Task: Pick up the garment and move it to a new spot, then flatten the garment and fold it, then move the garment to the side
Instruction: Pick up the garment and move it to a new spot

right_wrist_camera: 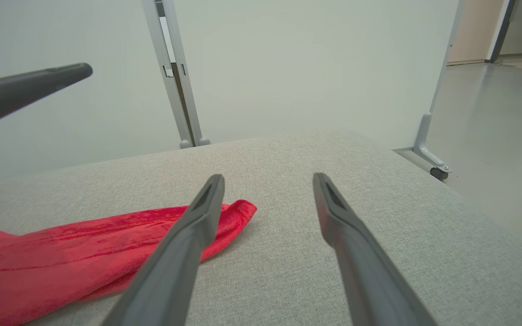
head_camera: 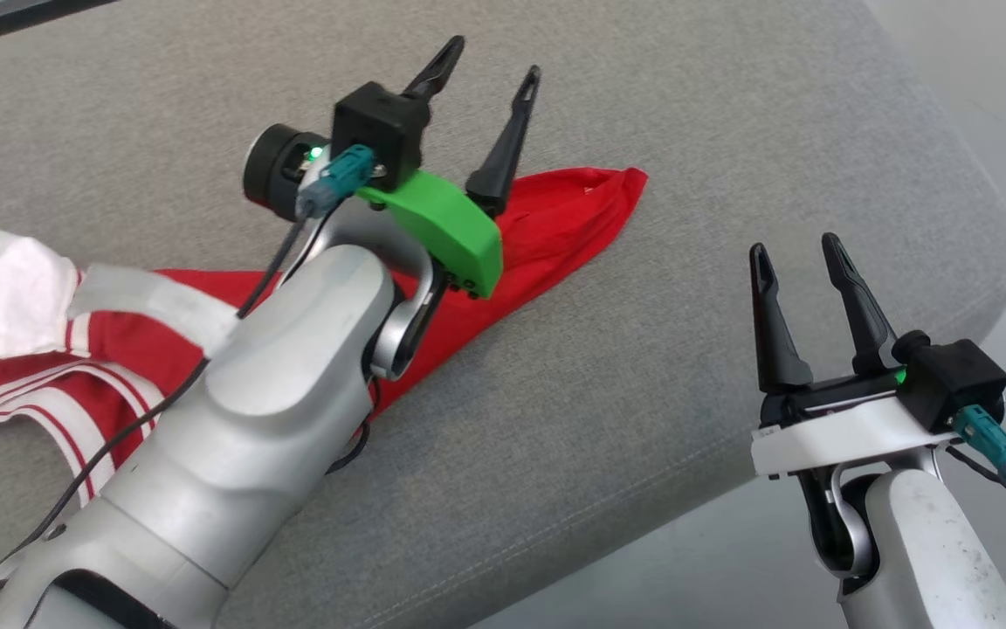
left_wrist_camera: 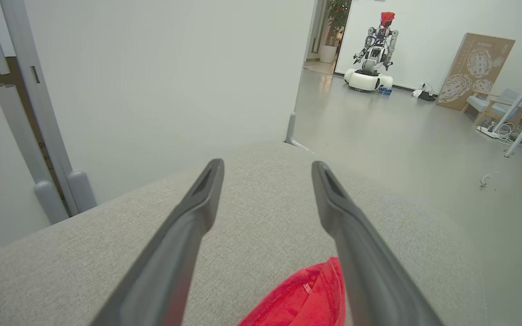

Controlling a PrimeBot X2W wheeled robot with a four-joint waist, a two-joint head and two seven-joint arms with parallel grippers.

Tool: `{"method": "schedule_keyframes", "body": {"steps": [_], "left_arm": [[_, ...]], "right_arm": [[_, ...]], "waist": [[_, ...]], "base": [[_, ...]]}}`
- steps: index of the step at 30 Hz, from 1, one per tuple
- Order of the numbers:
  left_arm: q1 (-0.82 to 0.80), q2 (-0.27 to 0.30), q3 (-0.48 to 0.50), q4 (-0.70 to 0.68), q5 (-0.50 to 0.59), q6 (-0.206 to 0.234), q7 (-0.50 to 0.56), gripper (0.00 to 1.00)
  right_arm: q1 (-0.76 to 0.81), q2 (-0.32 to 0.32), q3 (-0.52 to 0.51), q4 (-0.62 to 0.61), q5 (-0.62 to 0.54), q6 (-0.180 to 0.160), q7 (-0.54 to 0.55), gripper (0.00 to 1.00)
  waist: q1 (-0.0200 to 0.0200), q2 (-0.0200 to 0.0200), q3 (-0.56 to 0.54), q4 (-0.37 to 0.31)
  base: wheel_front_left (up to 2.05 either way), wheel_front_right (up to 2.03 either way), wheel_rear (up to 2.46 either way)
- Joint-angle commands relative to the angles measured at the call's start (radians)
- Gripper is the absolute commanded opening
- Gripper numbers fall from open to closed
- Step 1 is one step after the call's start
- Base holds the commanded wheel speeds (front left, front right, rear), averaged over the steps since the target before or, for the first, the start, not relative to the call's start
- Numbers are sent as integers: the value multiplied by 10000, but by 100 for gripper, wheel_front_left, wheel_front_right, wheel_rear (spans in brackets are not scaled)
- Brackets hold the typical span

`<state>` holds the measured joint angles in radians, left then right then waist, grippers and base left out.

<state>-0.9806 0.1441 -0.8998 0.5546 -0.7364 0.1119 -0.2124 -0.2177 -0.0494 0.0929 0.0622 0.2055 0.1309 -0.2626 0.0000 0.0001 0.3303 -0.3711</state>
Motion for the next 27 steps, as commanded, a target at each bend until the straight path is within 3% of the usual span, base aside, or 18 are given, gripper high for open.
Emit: {"method": "schedule_keyframes", "body": {"steps": [1, 9, 17, 21, 27], "left_arm": [[274, 151, 190, -88, -159, 118, -91, 100], [2338, 1589, 1395, -1461, -505, 1109, -470, 100], [4521, 2772, 2732, -2739, -431, 1896, -528, 100], [5746, 2920, 3787, -3679, -11, 2164, -521, 100], [7233, 2707, 4872, -4563, 891, 2014, -523, 100]], "right_arm": [[94, -27, -5, 40, -134, -1, -24, 100], [371, -33, -293, 267, -624, -1, -24, 100], [575, -32, -210, 641, -801, -3, -23, 100], [674, -32, -240, 784, -862, -3, -24, 100], [832, -32, -308, 1030, -974, -3, -24, 100]], "waist": [[0, -1, -523, 949], [0, -1, -1172, 2165], [0, -1, -1768, 2766], [0, -1, -1974, 2969], [0, -1, -2333, 3227]], "base": [[0, 0, 0], [0, 0, 0], [0, 0, 0], [0, 0, 0], [0, 0, 0]]}}
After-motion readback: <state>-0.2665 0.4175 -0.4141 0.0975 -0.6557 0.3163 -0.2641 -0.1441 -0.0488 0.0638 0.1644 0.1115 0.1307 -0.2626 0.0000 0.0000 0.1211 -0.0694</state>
